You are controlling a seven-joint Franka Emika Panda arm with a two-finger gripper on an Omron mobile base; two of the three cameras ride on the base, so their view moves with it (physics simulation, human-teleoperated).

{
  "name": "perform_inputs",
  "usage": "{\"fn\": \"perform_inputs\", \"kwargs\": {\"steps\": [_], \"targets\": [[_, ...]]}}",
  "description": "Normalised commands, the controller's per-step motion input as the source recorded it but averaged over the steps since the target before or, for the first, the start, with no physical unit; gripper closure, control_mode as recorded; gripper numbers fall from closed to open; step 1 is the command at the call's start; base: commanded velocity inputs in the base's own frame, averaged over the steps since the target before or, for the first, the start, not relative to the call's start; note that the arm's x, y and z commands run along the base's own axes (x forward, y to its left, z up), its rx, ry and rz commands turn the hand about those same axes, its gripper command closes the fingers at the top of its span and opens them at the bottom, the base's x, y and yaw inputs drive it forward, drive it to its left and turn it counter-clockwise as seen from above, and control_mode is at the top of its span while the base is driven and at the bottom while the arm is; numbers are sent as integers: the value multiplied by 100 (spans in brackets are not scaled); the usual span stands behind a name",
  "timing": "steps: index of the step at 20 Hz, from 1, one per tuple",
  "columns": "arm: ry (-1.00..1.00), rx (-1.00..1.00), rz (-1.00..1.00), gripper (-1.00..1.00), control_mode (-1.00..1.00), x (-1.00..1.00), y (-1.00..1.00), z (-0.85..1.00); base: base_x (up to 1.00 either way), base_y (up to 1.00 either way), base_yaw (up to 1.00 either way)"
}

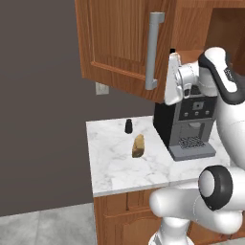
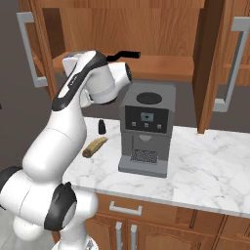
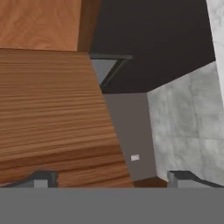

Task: Pick the pan from the cabinet and place it on the stove. Then turn on the stove burner for the pan.

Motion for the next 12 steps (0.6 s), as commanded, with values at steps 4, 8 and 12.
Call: {"fn": "perform_inputs", "kwargs": {"steps": [4,8,12], "targets": [[0,0,11,-100,-100,-54,63,0,0,0,0],[0,0,10,-100,-100,-68,60,0,0,0,0],[0,0,11,-100,-100,-68,62,0,0,0,0]]}}
